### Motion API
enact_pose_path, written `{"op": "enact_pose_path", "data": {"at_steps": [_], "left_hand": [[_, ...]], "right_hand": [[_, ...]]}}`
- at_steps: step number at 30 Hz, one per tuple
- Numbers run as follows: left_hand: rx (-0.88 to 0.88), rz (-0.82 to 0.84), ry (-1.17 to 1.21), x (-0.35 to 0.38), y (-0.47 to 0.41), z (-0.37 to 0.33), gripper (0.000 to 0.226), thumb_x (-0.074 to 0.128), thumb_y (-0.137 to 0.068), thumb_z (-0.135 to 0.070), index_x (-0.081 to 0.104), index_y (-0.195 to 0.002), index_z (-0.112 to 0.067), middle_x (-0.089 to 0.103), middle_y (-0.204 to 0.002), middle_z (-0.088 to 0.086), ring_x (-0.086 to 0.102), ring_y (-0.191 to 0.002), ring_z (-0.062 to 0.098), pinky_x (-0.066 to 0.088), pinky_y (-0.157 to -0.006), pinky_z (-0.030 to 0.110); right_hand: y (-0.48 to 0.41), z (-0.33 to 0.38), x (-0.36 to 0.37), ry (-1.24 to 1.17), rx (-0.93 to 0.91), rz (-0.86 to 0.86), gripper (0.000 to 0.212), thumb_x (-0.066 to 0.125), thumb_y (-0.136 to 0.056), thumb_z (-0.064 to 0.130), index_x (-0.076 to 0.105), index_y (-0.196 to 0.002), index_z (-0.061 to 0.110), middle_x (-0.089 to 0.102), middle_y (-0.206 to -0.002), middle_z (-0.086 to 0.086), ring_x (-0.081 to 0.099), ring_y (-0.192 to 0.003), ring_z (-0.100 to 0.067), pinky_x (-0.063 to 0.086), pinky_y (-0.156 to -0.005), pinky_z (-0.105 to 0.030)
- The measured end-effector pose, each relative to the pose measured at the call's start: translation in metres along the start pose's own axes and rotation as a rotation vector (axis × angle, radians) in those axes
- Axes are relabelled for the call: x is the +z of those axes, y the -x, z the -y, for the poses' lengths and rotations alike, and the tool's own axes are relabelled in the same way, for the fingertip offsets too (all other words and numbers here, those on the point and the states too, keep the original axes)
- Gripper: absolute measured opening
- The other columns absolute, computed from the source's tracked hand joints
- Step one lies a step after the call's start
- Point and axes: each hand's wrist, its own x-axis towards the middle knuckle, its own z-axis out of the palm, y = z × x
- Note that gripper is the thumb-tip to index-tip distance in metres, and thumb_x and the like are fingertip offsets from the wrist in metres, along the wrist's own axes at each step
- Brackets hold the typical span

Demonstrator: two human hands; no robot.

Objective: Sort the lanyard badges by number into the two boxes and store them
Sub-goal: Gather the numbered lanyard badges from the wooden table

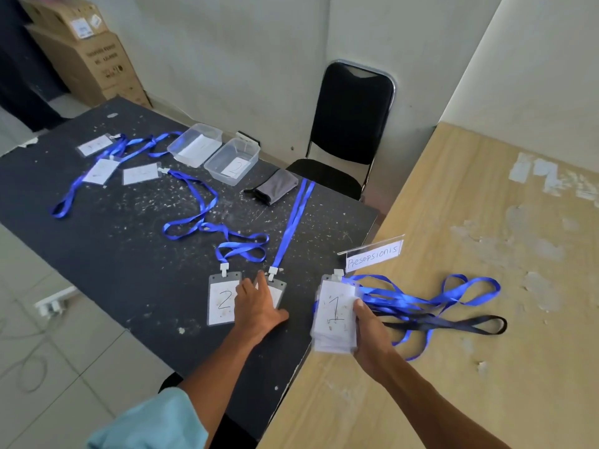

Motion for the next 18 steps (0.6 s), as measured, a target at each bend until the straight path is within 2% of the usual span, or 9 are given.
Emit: {"op": "enact_pose_path", "data": {"at_steps": [3, 8, 12, 15, 18], "left_hand": [[-0.017, -0.005, -0.025, 0.004, -0.002, -0.006, 0.111, 0.08, -0.067, -0.048, 0.016, -0.151, -0.014, 0.036, -0.136, 0.018, 0.039, -0.125, 0.032, 0.038, -0.103, 0.037], [-0.177, 0.082, 0.076, -0.001, -0.008, -0.01, 0.119, 0.086, -0.059, -0.046, 0.011, -0.148, -0.021, 0.033, -0.138, 0.021, 0.041, -0.125, 0.036, 0.037, -0.105, 0.044], [-0.138, 0.08, 0.193, -0.006, 0.001, -0.013, 0.107, 0.077, -0.058, -0.052, 0.016, -0.142, -0.027, 0.041, -0.134, 0.018, 0.045, -0.122, 0.036, 0.037, -0.103, 0.048], [-0.082, 0.113, 0.305, -0.015, 0.017, -0.031, 0.1, 0.067, -0.057, -0.058, 0.016, -0.14, -0.033, 0.045, -0.132, 0.012, 0.045, -0.123, 0.036, 0.036, -0.104, 0.051], [0.032, 0.184, 0.388, -0.021, 0.038, -0.057, 0.101, 0.069, -0.059, -0.056, 0.013, -0.14, -0.037, 0.04, -0.129, 0.007, 0.044, -0.123, 0.034, 0.037, -0.105, 0.05]], "right_hand": [[-0.004, -0.002, -0.003, 0.005, 0.005, -0.003, 0.04, 0.037, -0.104, 0.039, 0.058, -0.129, 0.015, 0.072, -0.116, -0.009, 0.069, -0.105, -0.029, 0.056, -0.082, -0.045], [-0.002, -0.001, -0.01, 0.021, 0.004, -0.037, 0.036, 0.041, -0.103, 0.04, 0.06, -0.126, 0.018, 0.072, -0.114, -0.009, 0.069, -0.105, -0.031, 0.056, -0.086, -0.048], [0.001, 0.002, -0.012, 0.074, -0.021, -0.063, 0.035, 0.042, -0.103, 0.04, 0.062, -0.124, 0.02, 0.073, -0.112, -0.006, 0.069, -0.104, -0.029, 0.055, -0.091, -0.05], [0.006, 0.003, -0.009, 0.1, -0.041, -0.068, 0.034, 0.04, -0.104, 0.039, 0.063, -0.121, 0.019, 0.074, -0.11, -0.007, 0.071, -0.101, -0.028, 0.057, -0.086, -0.048], [0.012, 0.001, -0.002, 0.117, -0.052, -0.077, 0.037, 0.036, -0.105, 0.038, 0.063, -0.12, 0.017, 0.073, -0.109, -0.01, 0.071, -0.098, -0.028, 0.058, -0.083, -0.046]]}}
